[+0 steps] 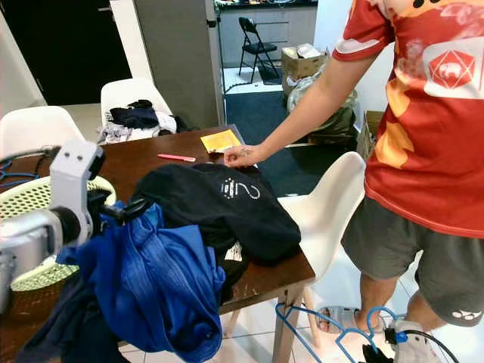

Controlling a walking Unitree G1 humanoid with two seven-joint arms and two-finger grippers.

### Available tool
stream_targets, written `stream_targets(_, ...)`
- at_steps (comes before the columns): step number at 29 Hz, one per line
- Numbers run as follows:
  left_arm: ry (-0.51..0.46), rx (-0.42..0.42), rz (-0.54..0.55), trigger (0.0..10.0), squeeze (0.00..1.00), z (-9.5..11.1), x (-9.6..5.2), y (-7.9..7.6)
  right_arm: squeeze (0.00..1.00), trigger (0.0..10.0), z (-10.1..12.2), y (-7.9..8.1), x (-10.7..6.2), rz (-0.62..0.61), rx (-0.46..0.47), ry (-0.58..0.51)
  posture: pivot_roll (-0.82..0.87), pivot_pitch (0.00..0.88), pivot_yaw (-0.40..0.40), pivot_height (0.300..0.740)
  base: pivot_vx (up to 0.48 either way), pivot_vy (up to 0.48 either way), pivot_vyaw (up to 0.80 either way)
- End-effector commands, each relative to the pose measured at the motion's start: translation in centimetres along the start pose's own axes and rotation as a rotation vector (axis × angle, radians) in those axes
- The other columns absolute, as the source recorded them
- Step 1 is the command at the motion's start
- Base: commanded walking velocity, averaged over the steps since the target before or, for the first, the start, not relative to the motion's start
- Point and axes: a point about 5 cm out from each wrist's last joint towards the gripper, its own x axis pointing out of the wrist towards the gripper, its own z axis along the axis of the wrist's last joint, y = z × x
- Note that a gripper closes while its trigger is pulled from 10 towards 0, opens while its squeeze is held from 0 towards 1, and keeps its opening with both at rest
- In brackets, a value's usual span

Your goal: Hang hanger

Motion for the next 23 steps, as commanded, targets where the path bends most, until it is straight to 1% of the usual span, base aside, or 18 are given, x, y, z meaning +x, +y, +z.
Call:
stream_targets(1,-0.010,-0.062,0.134,8.6,0.00,-0.4,0.2,1.4,0.00,10.0,2.5,0.1,0.5,-0.005,0.021,-0.120,-0.02,0.020,-0.011,0.740,0.000,0.000,0.00)
stream_targets(2,-0.010,-0.062,0.134,8.6,0.00,-0.4,0.2,1.4,0.00,10.0,2.5,0.1,0.5,-0.005,0.021,-0.120,-0.02,0.020,-0.011,0.740,0.000,0.000,0.00)
stream_targets(3,-0.025,-0.078,0.147,8.4,0.00,-0.3,0.3,1.6,0.00,10.0,2.5,0.1,0.6,-0.004,0.020,-0.120,-0.02,0.021,-0.014,0.740,0.000,0.000,0.00)
stream_targets(5,-0.028,-0.091,0.152,8.4,0.00,-0.3,0.5,1.7,0.00,10.0,2.5,0.1,0.6,-0.003,0.019,-0.120,-0.02,0.022,-0.014,0.740,0.000,0.000,0.00)
stream_targets(7,-0.041,-0.119,0.139,8.7,0.00,0.0,1.0,1.4,0.00,10.0,2.5,0.1,0.6,-0.001,0.018,-0.119,-0.02,0.021,-0.017,0.740,0.000,0.000,0.00)
stream_targets(9,-0.059,-0.140,0.128,8.6,0.00,0.4,1.5,1.0,0.00,10.0,2.5,0.2,0.5,-0.001,0.017,-0.119,-0.02,0.021,-0.017,0.740,0.000,0.000,0.00)
stream_targets(10,-0.069,-0.153,0.141,8.6,0.00,0.5,1.6,1.0,0.00,10.0,2.5,0.2,0.5,-0.001,0.016,-0.119,-0.03,0.021,-0.015,0.740,0.000,0.000,0.00)
stream_targets(13,-0.071,-0.164,0.155,8.6,0.00,0.6,1.7,1.0,0.00,10.0,2.5,0.2,0.5,-0.001,0.016,-0.119,-0.03,0.021,-0.015,0.740,0.000,0.000,0.00)
stream_targets(14,-0.028,-0.179,0.175,9.1,0.00,0.0,2.0,1.0,0.00,10.0,2.5,0.1,0.5,-0.004,0.017,-0.121,-0.03,0.022,-0.011,0.740,0.000,0.000,0.00)
stream_targets(15,-0.009,-0.182,0.179,9.1,0.00,-0.3,2.1,1.0,0.00,10.0,2.5,0.1,0.5,-0.004,0.017,-0.121,-0.03,0.022,-0.011,0.740,0.000,0.000,0.00)
stream_targets(17,-0.009,-0.182,0.179,9.1,0.00,-0.3,2.1,1.0,0.00,10.0,2.5,0.1,0.5,-0.004,0.017,-0.121,-0.03,0.022,-0.011,0.740,0.000,0.000,0.00)
stream_targets(18,0.012,-0.183,0.178,9.2,0.00,-0.8,2.3,0.9,0.00,10.0,2.5,0.2,0.5,-0.004,0.017,-0.121,-0.03,0.023,-0.011,0.740,0.000,0.000,0.00)
stream_targets(19,0.034,-0.174,0.175,9.8,0.00,-1.2,2.4,0.7,0.00,10.0,2.5,0.2,0.5,-0.003,0.017,-0.121,-0.03,0.024,-0.009,0.740,0.000,0.000,0.00)
stream_targets(23,0.063,-0.153,0.185,10.0,0.00,-1.7,2.5,0.7,0.00,10.0,2.5,0.2,0.4,-0.003,0.017,-0.121,-0.04,0.024,-0.007,0.740,0.000,0.000,0.00)
